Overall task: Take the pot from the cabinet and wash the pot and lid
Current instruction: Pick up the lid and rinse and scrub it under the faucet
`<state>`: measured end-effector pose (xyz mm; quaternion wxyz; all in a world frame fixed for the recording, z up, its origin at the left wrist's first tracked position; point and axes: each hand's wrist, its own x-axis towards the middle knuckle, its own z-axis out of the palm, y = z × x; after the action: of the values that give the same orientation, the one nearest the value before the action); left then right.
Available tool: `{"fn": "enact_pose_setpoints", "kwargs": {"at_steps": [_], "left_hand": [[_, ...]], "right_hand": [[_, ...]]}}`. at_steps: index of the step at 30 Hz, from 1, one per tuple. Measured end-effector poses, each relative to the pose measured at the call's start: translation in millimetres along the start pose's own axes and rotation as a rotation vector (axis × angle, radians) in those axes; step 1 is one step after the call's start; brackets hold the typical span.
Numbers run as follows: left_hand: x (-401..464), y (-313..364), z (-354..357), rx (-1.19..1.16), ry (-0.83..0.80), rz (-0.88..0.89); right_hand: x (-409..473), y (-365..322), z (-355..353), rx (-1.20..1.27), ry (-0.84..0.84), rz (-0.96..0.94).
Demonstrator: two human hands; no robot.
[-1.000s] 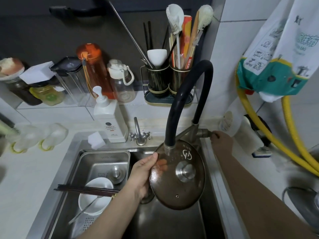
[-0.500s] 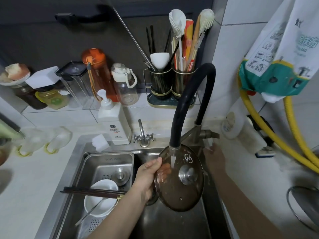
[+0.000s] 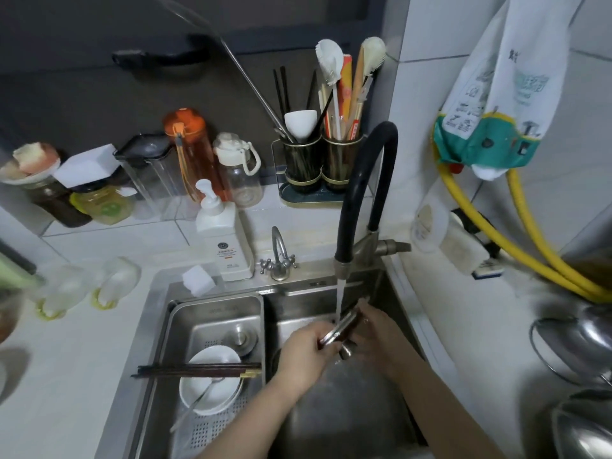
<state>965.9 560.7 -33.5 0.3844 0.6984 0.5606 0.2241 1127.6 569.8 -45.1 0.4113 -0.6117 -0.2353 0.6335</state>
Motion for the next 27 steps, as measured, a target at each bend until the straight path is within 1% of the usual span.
{"fn": "enact_pose_setpoints", "kwargs": {"at_steps": [2,5,7,9,10,13,15,18,19,21,25,27], "left_hand": [[-9.9,2.1,-1.9,0.141,-0.036,0.068],[-20.3,-2.9,-1.0,0.211,-0.073,0.115],[-25.5,-3.8,-1.0,0.16,-0.135,0.135],[-27.7,-14.2,-0.5,0.048,-0.171,0.097],[-26.1,-23.2,-0.1,0.03,-0.15,0.08],[-21.0,-43.8,-3.3,0.128,-0.005,0.006],[-19.6,-47.4,-5.9,0.028,0.054,-0.112],[-17.3,-41.5,-7.4,-0.274,-0.023,-0.36],[-17.0,-38.0,-7.0,-0.366,-0.048,-0.408],[-15.1,-32.1,-4.9,-0.46,-0.049,-0.43],[-7.6,-21.4,-5.8,-0.516,0.086,-0.365],[-4.9,-20.2,-8.4,-0.543,0.114,-0.331]], "right_hand": [[-10.5,-0.1,-1.5,0.04,0.018,-0.009],[-29.1,2.8,-3.7,0.001,0.055,-0.036],[-37.8,7.6,-2.9,-0.002,0.088,-0.064],[-42.9,13.6,-4.8,0.022,0.137,-0.098],[-45.4,16.3,-5.7,0.039,0.163,-0.105],[-47.0,26.7,-13.6,0.075,0.191,-0.128],[-53.0,29.0,-19.4,0.11,0.165,-0.144],[-61.8,29.8,-24.4,0.15,0.121,-0.187],[-63.7,30.3,-25.6,0.167,0.108,-0.201],[-66.0,31.5,-27.9,0.195,0.088,-0.225],[-69.4,32.5,-32.4,0.3,0.038,-0.264],[-66.0,35.3,-34.0,0.348,0.021,-0.279]]}}
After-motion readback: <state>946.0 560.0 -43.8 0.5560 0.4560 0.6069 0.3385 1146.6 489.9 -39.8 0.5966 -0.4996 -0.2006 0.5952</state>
